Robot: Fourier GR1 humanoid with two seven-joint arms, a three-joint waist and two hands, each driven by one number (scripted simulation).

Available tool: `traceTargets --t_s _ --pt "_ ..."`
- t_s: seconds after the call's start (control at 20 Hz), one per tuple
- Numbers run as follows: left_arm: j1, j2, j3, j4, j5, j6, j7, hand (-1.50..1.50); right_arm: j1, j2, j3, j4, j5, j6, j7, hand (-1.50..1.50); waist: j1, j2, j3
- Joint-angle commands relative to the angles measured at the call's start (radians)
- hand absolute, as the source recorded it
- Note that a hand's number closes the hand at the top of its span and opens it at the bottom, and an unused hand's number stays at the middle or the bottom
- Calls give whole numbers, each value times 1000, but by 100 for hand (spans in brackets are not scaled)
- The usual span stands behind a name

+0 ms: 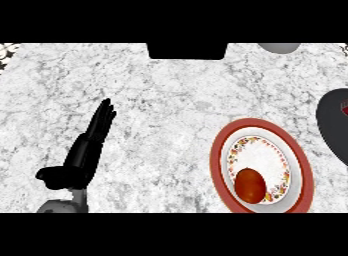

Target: Pick the can from the plate and place it in the pan

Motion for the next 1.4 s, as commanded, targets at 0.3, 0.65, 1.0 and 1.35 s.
traceTargets --t_s 0.3,0.65,1.0,1.35 --pt "15 -2 7 -18 0 -7 1 0 224 -94 -30 17 -121 450 -179 -150 -17 -8 -2" --pt "27 -45 -41 -47 -50 29 21 0 345 -86 9 -49 -158 510 -284 -150 -20 -10 -3" --pt "34 -15 -8 -55 -37 -2 36 0 431 -78 60 -67 -179 509 -340 -150 -14 -8 -1" --pt "-3 -52 -3 44 -64 11 -21 0 485 -11 107 -246 -255 453 -230 -150 -22 -10 -4"
